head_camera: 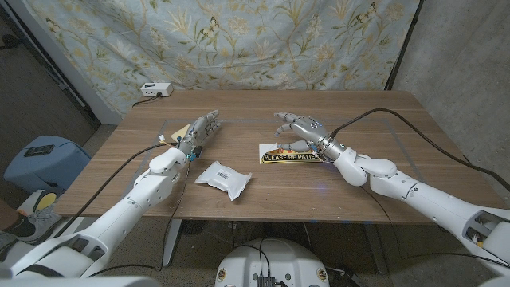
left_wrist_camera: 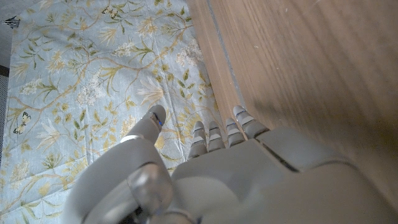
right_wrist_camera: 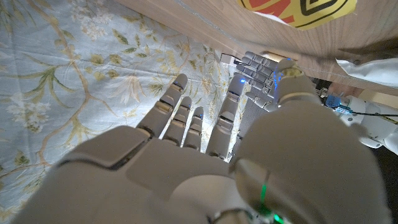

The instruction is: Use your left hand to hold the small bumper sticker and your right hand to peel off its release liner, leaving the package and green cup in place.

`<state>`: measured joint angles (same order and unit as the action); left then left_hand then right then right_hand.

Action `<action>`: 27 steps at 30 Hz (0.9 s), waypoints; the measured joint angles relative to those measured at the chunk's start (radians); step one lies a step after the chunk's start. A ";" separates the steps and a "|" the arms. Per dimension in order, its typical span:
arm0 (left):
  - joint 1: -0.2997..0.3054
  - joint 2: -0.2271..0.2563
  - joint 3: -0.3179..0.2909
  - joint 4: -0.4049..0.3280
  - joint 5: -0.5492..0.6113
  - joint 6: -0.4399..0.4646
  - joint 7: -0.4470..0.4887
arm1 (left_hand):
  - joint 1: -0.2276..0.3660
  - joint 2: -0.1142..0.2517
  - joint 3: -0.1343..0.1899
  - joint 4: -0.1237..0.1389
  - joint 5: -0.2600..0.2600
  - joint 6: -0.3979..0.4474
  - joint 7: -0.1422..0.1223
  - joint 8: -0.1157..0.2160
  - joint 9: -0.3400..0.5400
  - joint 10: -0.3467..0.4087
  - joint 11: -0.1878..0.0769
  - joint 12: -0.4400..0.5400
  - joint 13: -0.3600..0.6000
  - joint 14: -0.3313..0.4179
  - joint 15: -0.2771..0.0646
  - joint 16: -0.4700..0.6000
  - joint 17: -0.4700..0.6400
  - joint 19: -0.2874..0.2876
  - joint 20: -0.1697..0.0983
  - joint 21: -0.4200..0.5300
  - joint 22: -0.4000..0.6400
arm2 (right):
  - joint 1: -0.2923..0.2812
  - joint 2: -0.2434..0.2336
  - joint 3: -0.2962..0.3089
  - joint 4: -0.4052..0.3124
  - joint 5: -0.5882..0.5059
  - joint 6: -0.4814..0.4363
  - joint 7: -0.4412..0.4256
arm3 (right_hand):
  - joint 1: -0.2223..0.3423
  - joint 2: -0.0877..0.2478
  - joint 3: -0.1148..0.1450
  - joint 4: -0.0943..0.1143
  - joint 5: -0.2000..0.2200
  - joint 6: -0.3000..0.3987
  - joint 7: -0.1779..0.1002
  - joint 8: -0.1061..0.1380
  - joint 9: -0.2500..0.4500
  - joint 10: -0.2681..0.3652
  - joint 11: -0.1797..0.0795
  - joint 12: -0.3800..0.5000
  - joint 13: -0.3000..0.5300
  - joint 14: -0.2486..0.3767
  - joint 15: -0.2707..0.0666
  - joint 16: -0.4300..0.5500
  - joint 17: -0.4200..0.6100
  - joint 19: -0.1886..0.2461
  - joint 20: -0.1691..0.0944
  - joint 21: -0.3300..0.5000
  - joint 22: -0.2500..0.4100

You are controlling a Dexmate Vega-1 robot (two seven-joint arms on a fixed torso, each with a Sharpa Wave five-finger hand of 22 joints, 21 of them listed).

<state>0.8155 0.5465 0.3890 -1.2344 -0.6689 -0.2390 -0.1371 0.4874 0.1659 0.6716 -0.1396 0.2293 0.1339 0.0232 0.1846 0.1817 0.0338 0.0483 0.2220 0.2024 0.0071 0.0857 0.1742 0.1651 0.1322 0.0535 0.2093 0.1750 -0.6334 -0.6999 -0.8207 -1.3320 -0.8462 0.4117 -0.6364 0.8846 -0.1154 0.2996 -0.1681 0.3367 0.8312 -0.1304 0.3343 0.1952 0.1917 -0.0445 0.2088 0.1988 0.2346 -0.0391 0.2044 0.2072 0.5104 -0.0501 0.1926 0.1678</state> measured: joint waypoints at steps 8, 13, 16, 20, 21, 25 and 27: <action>0.003 0.004 0.000 -0.009 0.001 0.008 0.005 | 0.000 0.000 0.000 0.000 0.004 0.000 0.000 0.000 0.000 0.000 0.000 0.000 0.000 0.000 0.000 0.000 0.000 0.000 0.000 0.000 0.000 | 0.040 0.028 -0.041 0.074 -0.013 0.025 -0.049 | 0.013 -0.005 0.004 0.004 0.008 0.033 -0.010 0.006 -0.005 0.019 -0.011 0.002 0.000 0.014 -0.003 0.008 0.000 0.007 0.000 0.000 0.000; 0.004 0.006 0.002 -0.016 0.003 0.014 0.010 | 0.002 0.002 0.000 0.000 0.004 0.000 0.000 0.000 0.000 0.000 0.000 0.000 0.000 0.000 0.000 0.000 0.000 0.000 0.000 0.000 0.000 | 0.064 0.043 -0.067 0.117 -0.019 0.043 -0.076 | 0.013 -0.005 0.004 0.004 0.008 0.039 -0.007 0.006 -0.005 0.024 -0.017 0.002 0.000 0.020 0.002 0.008 0.000 0.007 0.000 0.000 0.000; 0.005 0.006 0.003 -0.019 0.005 0.017 0.012 | 0.005 0.005 0.000 0.000 0.004 0.000 0.000 0.000 0.000 0.000 0.000 0.000 0.000 0.000 0.000 0.000 0.000 0.000 0.000 0.000 0.000 | 0.075 0.049 -0.080 0.137 -0.019 0.049 -0.085 | 0.013 -0.005 0.004 0.004 0.008 0.039 -0.007 0.006 -0.005 0.024 -0.017 0.002 0.000 0.020 0.002 0.008 0.000 0.016 0.002 0.000 0.000; 0.005 0.007 0.004 -0.022 0.007 0.023 0.016 | 0.005 0.005 -0.004 -0.004 0.004 0.000 0.000 0.000 0.000 0.000 0.000 0.000 0.000 0.000 0.000 0.000 0.000 0.000 0.000 0.000 0.000 | 0.089 0.057 -0.096 0.164 -0.019 0.057 -0.094 | 0.013 -0.005 0.004 0.004 0.011 0.039 -0.007 0.006 -0.005 0.024 -0.017 0.002 0.000 0.020 0.002 0.008 0.000 0.016 0.002 0.000 0.000; 0.005 0.009 0.006 -0.027 0.008 0.024 0.017 | 0.005 0.005 -0.004 -0.004 0.004 0.000 0.000 0.000 0.000 0.000 0.000 0.000 0.000 0.000 0.000 0.000 0.000 0.000 0.000 0.000 0.000 | 0.093 0.059 -0.100 0.172 -0.019 0.065 -0.103 | 0.013 -0.005 0.004 0.004 0.011 0.039 -0.007 0.006 -0.005 0.024 -0.017 0.002 0.000 0.020 0.002 0.008 0.000 0.016 0.002 0.000 0.000; 0.005 0.010 0.007 -0.029 0.009 0.030 0.019 | 0.005 0.005 -0.004 -0.004 0.004 0.000 0.000 0.000 0.000 0.000 0.000 0.000 0.000 0.000 0.000 0.000 0.000 0.000 0.000 0.000 0.000 | 0.106 0.068 -0.114 0.198 -0.017 0.073 -0.113 | 0.013 -0.005 0.007 0.007 0.011 0.039 -0.007 0.006 -0.005 0.024 -0.017 0.002 0.000 0.020 0.002 0.008 0.000 0.016 0.002 0.000 0.000; 0.005 0.010 0.007 -0.029 0.011 0.032 0.021 | 0.005 0.005 -0.004 -0.004 0.004 0.000 0.000 0.000 0.000 0.000 0.000 0.000 0.000 0.000 0.000 0.000 0.000 0.000 0.000 0.000 0.000 | 0.114 0.074 -0.122 0.216 -0.017 0.073 -0.113 | 0.013 -0.005 0.007 0.007 0.011 0.039 -0.007 0.006 -0.005 0.024 -0.017 0.002 0.000 0.020 0.002 0.008 0.004 0.016 0.002 0.000 0.000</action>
<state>0.8208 0.5564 0.3963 -1.2634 -0.6584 -0.2066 -0.1163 0.4925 0.1711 0.6674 -0.1436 0.2331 0.1339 0.0232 0.1846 0.1817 0.0338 0.0483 0.2220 0.2022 0.0071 0.0857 0.1742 0.1651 0.1322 0.0535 0.2093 0.1748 -0.5190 -0.6263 -0.9429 -1.1162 -0.8633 0.4844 -0.7496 0.8977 -0.1207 0.3065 -0.1612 0.3482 0.8702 -0.1374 0.3401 0.1905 0.2156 -0.0612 0.2113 0.1988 0.2544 -0.0375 0.2123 0.2111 0.5266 -0.0482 0.1926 0.1679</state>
